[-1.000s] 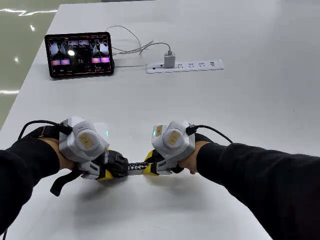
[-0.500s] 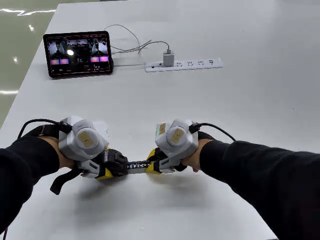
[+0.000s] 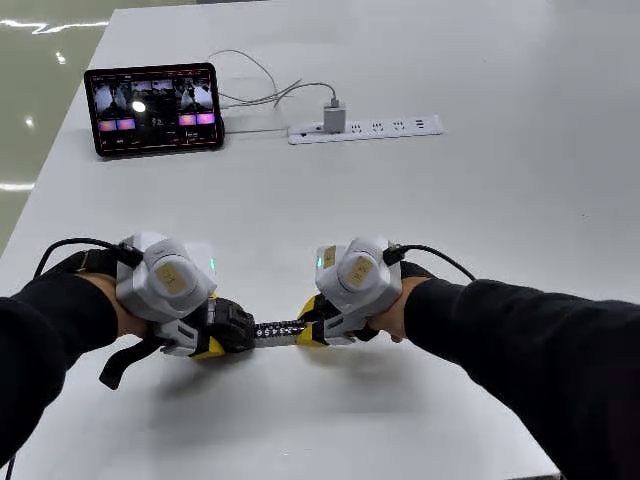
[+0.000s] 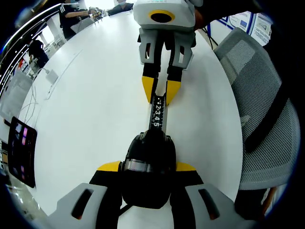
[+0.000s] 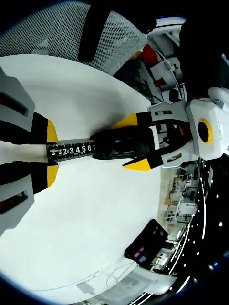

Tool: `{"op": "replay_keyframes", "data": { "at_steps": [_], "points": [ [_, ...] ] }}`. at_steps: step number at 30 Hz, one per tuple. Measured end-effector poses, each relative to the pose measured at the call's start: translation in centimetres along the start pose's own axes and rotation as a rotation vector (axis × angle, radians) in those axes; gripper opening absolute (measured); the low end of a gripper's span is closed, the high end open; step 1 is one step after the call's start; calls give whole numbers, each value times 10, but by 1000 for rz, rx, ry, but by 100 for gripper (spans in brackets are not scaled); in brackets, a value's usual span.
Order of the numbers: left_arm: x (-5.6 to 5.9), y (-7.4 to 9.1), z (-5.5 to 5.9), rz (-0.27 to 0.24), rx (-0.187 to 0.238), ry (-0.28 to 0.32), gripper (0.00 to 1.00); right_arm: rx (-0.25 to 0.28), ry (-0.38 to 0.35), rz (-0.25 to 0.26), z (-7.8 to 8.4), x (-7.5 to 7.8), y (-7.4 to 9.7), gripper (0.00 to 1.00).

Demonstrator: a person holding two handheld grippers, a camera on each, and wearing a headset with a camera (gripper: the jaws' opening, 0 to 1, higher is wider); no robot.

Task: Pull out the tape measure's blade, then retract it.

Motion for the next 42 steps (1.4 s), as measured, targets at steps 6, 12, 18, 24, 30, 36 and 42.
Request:
{"op": "replay_keyframes", "data": {
  "at_steps": [6, 12, 18, 24, 30, 36, 42],
  "points": [
    [0, 0, 0, 0, -1, 0, 33, -5, 3, 1, 2, 1, 3, 8],
    [1, 0, -1, -2, -2, 1, 33, -7, 3, 3, 4, 2, 5, 8],
    [1, 1, -2, -2, -3, 2, 33, -11, 3, 2, 6, 2, 7, 8],
    [1, 1, -2, -2, -4, 0, 33, -6, 16, -4, 10, 2, 9, 8],
    [1, 0, -2, -3, -6, -2, 33, -7, 16, -2, 14, 1, 12, 8],
    [1, 0, -2, -5, -8, -2, 33, -9, 14, 1, 16, 1, 14, 8],
    [1, 0, -2, -6, -9, -2, 33, -15, 11, 2, 19, 2, 17, 8]
  ]
}}
Point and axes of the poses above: the centre of the closed fingertips' face, and the gripper's own axes: y roughly backward along the fingers, x roughly to its right, z roughly out of its underside, the point moved 10 cm from there along y, roughly backward along the fingers
